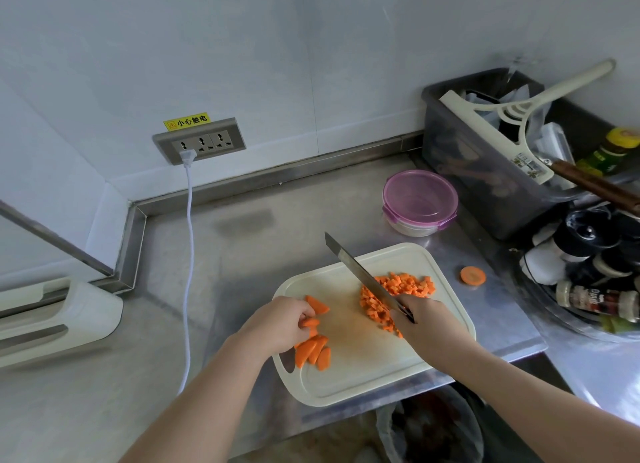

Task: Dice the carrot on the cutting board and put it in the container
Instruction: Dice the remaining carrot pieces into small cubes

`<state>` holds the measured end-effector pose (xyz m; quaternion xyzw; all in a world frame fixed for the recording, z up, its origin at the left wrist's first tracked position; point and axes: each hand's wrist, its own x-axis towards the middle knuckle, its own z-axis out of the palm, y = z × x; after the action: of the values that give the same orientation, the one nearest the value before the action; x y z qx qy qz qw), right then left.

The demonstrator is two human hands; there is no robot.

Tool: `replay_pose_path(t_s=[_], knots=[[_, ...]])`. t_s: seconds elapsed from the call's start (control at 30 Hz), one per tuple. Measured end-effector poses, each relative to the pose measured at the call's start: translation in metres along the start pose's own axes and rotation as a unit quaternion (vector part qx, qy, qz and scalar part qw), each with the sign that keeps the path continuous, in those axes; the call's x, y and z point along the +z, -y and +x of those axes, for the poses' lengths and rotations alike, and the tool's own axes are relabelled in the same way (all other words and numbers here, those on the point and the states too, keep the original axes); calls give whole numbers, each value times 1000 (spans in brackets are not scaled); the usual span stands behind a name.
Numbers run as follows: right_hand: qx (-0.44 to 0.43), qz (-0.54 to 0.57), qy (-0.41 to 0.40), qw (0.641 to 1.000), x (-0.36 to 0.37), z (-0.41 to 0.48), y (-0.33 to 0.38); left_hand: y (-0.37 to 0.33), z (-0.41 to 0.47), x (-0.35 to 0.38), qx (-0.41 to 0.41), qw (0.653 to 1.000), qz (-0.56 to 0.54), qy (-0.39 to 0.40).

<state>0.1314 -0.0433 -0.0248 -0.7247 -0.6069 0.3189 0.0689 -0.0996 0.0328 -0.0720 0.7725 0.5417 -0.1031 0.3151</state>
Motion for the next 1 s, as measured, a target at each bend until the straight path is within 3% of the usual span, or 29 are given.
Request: replay_pose_path(t_s=[0.13,0.33,0.67,1.0], knots=[[1,12,-4,1000,1,0,-1,-1,-3,0,7,1000,-6,15],[-3,17,-3,1000,3,1,-1,-5,-10,5,22,999,21,-44],[-7,15,3,1000,1,2,0,-3,-14,8,18,997,30,-73],[-5,7,1,1000,-1,-2,-1,-7,-14,-10,-4,984,-148,-101]])
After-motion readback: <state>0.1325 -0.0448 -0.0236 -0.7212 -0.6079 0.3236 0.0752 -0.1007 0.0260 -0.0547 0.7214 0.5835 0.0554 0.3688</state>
